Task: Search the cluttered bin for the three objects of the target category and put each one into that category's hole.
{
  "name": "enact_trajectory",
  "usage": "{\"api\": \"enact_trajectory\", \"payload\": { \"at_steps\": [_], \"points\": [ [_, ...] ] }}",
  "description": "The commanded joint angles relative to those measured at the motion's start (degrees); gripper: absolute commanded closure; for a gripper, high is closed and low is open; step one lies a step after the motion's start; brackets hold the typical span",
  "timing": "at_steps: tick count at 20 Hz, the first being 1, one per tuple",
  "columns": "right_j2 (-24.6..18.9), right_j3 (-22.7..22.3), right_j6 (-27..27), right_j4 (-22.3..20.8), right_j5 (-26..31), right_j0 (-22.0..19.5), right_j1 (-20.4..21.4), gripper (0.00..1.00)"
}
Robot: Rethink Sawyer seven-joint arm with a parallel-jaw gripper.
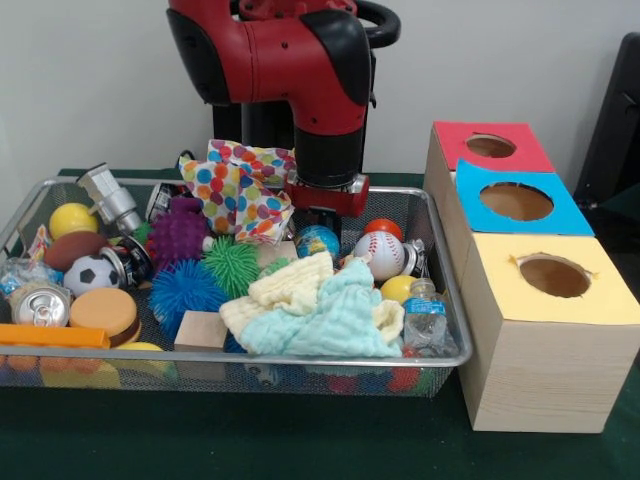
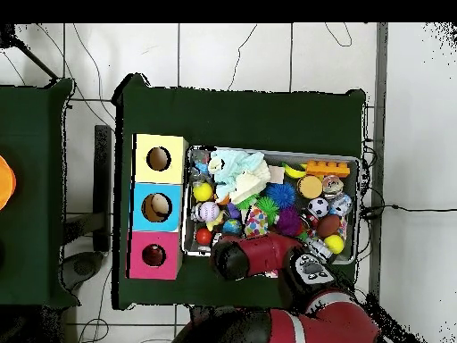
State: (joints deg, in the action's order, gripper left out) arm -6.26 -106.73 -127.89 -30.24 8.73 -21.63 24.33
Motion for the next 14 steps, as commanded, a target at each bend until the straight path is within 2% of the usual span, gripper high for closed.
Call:
{"api": "enact_trajectory", "payload": {
  "at_steps": [1, 2, 3, 4, 6, 7, 9, 14],
  "points": [
    [-3.2, 12.8, -3.29, 0.14, -8.84, -2.32, -1.96, 1.0],
    [-3.32, 13.56, -2.66, -0.45, -9.03, -2.49, -2.03, 1.0],
    [-1.83, 15.14, -2.72, -1.39, -11.62, -1.69, -2.56, 1.0],
    [0.29, 16.16, -3.45, -1.32, -13.49, -0.31, -2.96, 1.0],
    [7.06, 19.18, -4.2, -0.45, -21.39, 4.03, -4.81, 1.0],
    [10.98, 20.99, -3.22, 1.47, -26.99, 6.26, -6.38, 1.0],
    [14.01, 22.76, -1.52, 4.4, -32.03, 7.76, -8.36, 1.0],
    [18.01, 23.59, 1.97, 11.7, -43.43, 9.97, -11.44, 1.0]
  ]
}}
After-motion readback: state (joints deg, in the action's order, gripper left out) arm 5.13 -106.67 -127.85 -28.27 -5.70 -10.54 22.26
